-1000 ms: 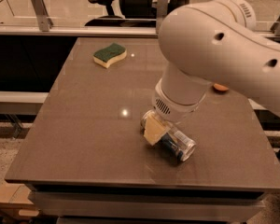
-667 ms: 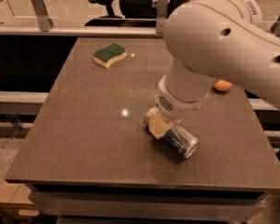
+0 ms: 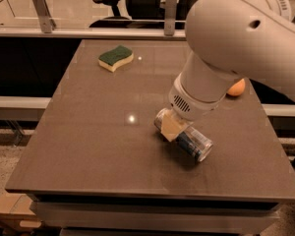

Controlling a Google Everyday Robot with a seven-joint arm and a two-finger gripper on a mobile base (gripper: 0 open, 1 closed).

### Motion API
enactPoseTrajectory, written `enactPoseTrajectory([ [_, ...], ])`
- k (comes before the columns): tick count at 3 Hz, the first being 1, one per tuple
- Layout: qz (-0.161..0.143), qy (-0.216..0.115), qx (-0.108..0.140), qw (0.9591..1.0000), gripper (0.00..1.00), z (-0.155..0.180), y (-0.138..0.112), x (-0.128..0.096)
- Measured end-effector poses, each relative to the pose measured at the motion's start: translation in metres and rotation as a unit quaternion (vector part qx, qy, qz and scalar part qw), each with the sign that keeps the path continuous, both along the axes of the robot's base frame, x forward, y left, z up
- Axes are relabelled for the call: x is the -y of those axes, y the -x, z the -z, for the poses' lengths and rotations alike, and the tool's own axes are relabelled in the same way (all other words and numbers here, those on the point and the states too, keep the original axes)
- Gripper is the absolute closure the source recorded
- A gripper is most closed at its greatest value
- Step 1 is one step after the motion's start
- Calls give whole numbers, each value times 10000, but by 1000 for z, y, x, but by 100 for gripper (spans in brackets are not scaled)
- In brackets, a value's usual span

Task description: Move redbull can near sponge

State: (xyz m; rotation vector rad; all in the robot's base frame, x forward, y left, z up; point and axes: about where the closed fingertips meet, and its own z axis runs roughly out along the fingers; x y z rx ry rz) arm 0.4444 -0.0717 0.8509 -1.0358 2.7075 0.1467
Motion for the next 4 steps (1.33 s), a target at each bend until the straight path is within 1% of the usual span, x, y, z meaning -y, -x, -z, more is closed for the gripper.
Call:
enactPoseTrajectory([
  [1, -179, -156, 82, 9997, 100, -15, -8, 0],
  [2, -401, -295, 214, 9985, 100, -38, -25, -4],
  [3, -570, -288, 265, 9976, 100, -59, -46, -12],
  [4, -742, -185, 303, 9966, 100, -78, -70, -31],
])
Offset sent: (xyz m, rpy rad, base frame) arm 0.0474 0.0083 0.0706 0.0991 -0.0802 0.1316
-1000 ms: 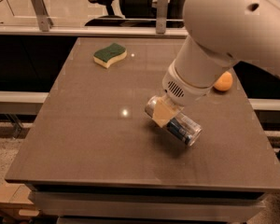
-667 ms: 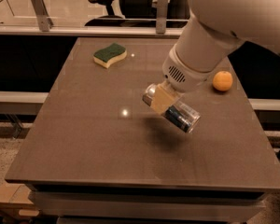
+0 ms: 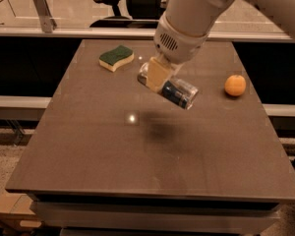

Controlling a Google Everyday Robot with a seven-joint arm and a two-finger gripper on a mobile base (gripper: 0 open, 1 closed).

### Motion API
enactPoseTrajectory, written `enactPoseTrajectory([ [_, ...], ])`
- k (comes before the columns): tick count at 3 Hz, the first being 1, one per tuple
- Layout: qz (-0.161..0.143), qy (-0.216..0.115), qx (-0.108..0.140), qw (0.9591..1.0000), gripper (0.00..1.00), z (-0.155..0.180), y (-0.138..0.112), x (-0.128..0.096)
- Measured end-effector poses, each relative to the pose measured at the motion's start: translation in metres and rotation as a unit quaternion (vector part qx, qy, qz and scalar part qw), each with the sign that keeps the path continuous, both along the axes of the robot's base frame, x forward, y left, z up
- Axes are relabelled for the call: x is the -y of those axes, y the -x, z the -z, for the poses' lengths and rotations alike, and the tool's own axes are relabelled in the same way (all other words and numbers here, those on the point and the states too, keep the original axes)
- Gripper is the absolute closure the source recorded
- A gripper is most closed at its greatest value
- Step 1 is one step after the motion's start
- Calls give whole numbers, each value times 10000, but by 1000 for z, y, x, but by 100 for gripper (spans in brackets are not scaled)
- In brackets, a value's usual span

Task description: Move redbull can near sponge

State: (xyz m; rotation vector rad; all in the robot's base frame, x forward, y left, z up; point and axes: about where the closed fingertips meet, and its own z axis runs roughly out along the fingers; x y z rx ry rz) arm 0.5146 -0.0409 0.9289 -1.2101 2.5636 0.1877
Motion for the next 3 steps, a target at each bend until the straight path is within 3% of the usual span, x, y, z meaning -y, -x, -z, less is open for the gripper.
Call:
enactPoseTrajectory([
  [2, -245, 347, 84, 9991, 100, -21, -44, -55],
  [3, -329, 373, 44, 9988, 100, -23, -68, -68],
])
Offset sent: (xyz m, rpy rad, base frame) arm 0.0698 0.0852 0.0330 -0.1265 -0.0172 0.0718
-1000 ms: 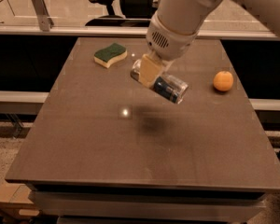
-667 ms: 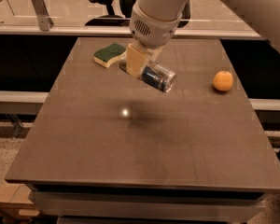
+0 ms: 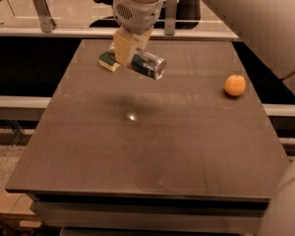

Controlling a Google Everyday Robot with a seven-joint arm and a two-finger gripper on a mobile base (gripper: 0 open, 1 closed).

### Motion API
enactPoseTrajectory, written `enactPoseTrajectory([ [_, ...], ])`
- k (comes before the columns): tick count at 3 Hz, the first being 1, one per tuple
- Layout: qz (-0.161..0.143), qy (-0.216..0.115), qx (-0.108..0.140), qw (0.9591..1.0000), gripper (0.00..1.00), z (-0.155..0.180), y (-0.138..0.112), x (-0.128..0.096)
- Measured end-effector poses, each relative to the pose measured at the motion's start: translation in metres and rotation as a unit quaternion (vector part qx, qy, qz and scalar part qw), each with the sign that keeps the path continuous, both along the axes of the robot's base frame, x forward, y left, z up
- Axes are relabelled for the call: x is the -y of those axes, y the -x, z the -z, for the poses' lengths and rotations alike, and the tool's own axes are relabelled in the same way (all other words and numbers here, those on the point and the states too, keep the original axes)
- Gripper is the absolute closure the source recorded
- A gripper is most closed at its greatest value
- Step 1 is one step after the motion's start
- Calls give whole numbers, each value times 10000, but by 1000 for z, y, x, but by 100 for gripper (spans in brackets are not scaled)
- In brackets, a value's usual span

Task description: Move redbull can near sponge

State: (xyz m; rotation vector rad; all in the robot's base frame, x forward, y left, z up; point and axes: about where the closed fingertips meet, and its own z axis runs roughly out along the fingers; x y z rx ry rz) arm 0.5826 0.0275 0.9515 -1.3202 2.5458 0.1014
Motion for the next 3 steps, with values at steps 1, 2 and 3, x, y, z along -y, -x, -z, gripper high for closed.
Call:
enactPoseTrajectory([
  [1, -237, 21, -110, 9997, 100, 3, -29, -6],
  [2, -515, -95, -152, 9985, 100, 11, -71, -6],
  [3, -684, -380, -84, 9969, 100, 18, -111, -7],
])
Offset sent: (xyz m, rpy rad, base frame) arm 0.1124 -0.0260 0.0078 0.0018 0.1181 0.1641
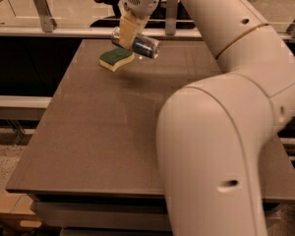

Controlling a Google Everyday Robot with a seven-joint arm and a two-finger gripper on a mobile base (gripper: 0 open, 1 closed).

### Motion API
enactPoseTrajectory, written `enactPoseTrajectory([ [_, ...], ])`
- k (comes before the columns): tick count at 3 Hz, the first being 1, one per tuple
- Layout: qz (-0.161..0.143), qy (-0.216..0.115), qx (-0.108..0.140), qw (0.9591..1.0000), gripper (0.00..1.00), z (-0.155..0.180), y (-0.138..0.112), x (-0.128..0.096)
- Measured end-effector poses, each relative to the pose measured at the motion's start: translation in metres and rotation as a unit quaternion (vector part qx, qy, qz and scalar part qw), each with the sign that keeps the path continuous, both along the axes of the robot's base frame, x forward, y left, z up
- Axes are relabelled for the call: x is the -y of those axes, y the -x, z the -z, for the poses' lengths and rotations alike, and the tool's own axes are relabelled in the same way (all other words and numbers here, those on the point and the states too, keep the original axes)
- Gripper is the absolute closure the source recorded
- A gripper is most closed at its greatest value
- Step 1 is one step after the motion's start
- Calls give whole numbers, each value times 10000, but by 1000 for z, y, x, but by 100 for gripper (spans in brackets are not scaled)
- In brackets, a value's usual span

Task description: Move redbull can near sponge

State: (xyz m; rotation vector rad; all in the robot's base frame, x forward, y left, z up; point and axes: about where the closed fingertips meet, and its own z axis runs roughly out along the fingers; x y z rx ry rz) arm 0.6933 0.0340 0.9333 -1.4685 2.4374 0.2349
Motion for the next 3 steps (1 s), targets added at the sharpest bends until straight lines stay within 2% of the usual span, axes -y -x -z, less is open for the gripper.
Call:
enactPoseTrajectory([
  [1, -32, -327, 115, 9994, 100, 4, -30, 2],
  [2, 26, -351, 179, 9992, 100, 8, -41, 16],
  [3, 180, -67, 177, 9997, 100, 15, -43, 45],
])
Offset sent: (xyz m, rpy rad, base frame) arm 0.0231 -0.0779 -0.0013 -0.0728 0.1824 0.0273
